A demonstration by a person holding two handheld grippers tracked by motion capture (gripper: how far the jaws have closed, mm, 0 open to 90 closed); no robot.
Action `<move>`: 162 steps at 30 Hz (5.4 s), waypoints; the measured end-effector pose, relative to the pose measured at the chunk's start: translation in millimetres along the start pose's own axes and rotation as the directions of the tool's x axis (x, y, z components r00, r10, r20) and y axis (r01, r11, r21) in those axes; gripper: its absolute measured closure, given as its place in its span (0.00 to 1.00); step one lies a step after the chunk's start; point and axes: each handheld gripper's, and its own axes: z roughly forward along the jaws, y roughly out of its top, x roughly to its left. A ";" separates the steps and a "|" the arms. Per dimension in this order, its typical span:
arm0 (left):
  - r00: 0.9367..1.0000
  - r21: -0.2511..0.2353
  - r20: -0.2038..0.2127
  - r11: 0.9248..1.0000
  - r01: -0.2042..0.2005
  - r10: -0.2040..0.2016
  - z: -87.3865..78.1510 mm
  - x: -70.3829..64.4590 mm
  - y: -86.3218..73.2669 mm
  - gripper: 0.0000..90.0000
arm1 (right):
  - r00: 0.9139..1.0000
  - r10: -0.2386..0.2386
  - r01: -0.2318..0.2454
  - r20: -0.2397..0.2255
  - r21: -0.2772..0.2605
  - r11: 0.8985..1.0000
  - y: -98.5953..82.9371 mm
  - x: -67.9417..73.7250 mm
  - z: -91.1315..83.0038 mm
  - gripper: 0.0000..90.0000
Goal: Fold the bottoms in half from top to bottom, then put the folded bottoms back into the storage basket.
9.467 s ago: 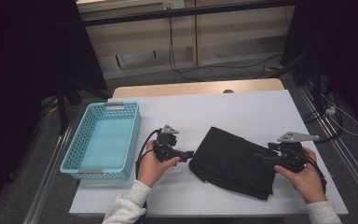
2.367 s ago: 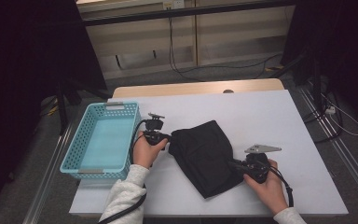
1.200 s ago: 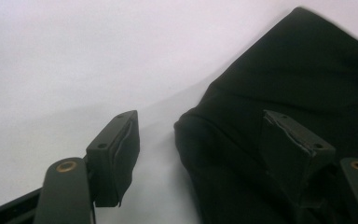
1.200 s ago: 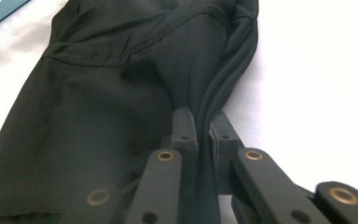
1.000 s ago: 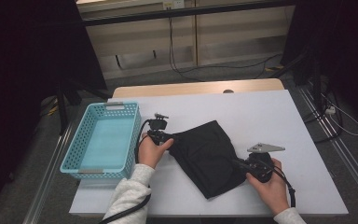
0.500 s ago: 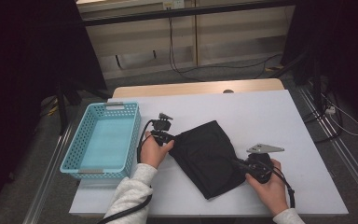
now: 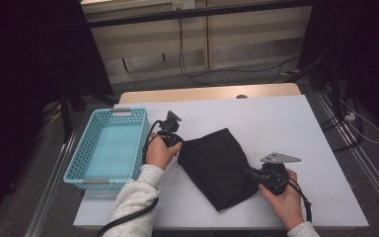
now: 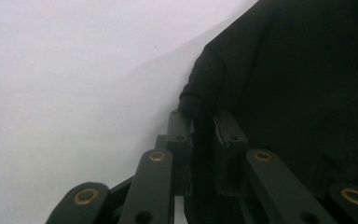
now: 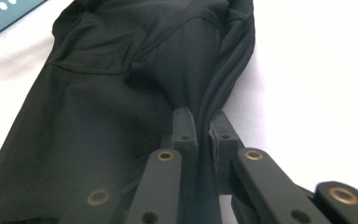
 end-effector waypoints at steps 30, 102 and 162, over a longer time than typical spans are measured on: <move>0.998 0.027 -0.061 1.000 -0.003 0.005 -23.9 2.8 25.9 0.88 | 0.999 -0.045 0.045 -0.017 -0.021 0.999 4.2 31.1 5.7 0.94; 0.984 0.105 -0.166 0.991 0.077 -0.059 -115.0 17.4 76.8 0.90 | 0.993 -0.072 0.054 -0.095 -0.178 0.982 36.7 87.0 12.7 0.94; 0.968 0.115 -0.228 0.984 0.137 -0.108 -188.0 25.0 93.0 0.90 | 0.987 -0.132 0.097 -0.095 -0.307 0.947 63.0 119.6 18.2 0.94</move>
